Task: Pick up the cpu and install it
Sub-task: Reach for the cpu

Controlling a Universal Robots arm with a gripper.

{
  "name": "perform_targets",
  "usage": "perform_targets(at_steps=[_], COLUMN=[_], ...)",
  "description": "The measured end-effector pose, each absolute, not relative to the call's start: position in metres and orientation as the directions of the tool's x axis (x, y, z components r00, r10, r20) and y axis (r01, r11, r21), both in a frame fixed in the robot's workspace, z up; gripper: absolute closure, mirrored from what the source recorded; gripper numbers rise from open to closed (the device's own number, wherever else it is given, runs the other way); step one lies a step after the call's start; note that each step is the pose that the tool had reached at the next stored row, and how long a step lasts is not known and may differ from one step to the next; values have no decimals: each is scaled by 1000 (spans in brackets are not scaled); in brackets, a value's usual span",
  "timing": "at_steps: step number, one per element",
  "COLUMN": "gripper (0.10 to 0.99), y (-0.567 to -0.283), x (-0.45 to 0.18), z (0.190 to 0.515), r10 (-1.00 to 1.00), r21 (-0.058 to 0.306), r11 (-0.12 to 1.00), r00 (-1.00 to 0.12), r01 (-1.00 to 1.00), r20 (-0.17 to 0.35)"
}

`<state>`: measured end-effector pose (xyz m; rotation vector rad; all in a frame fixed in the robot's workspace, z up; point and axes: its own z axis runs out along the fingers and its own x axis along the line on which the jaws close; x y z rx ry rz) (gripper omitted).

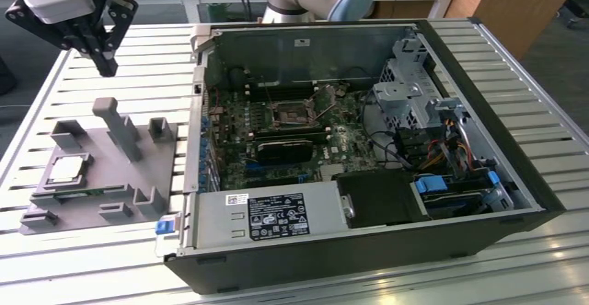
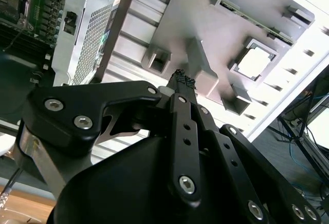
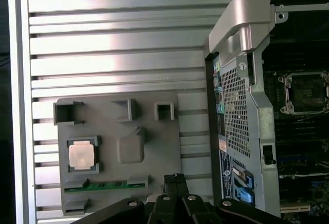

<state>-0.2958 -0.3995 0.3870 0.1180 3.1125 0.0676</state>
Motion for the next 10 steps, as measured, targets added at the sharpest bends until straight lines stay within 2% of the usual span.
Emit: perform_targets(at_steps=[10], gripper=[980], y=[-401], x=[-316], z=[386], r10=[76], r21=[44], r11=[996], r00=[-997], r01=[75], r20=[-24])
